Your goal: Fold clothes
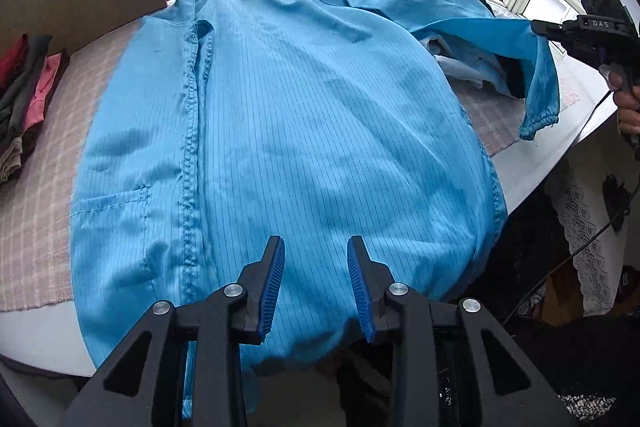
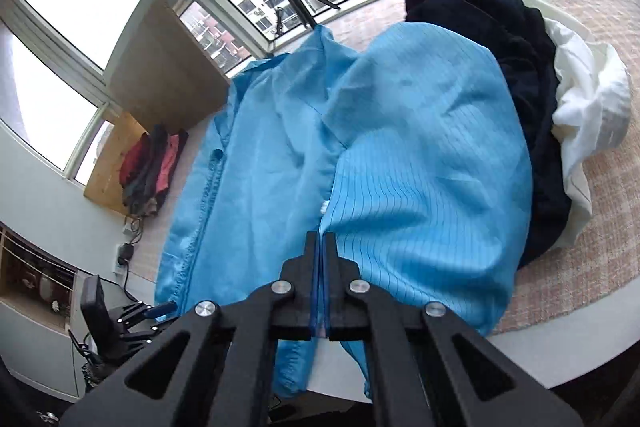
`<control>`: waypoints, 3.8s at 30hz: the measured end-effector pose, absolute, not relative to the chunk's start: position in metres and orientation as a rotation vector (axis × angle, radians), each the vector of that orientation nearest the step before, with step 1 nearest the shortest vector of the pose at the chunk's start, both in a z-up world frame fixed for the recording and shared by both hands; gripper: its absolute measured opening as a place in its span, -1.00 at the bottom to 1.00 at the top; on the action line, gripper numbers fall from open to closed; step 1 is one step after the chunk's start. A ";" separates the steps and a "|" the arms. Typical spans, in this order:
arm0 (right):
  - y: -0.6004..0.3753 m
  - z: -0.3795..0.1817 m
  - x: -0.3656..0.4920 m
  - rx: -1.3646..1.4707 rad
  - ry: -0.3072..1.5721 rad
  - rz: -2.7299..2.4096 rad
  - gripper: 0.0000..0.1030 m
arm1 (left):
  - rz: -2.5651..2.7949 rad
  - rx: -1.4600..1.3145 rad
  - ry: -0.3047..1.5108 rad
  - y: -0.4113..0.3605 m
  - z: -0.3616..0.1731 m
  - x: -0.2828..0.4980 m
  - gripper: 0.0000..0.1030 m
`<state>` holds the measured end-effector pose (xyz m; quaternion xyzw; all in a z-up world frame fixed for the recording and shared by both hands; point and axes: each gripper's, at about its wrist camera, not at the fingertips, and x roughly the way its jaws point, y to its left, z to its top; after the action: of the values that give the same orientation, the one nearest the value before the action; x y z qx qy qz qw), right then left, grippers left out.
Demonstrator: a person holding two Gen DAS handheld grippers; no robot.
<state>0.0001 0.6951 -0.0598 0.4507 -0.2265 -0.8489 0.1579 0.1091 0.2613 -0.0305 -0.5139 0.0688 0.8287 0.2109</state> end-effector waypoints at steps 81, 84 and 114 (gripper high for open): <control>0.672 -0.152 -0.176 1.361 0.129 -2.332 -0.25 | 2.212 -1.514 0.475 0.373 -0.041 -0.284 -1.00; 0.662 -0.157 -0.184 1.333 0.179 -2.298 -0.11 | 2.191 -1.529 0.411 0.357 -0.039 -0.286 -0.99; 0.678 -0.168 -0.206 1.349 0.220 -2.481 -0.95 | 2.142 -1.550 0.458 0.435 -0.020 -0.404 0.14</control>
<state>-0.2058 0.6783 -0.1680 0.4705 0.0767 -0.8655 0.1539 -0.4041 0.4351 -0.0201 -0.5624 0.1663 0.7775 0.2271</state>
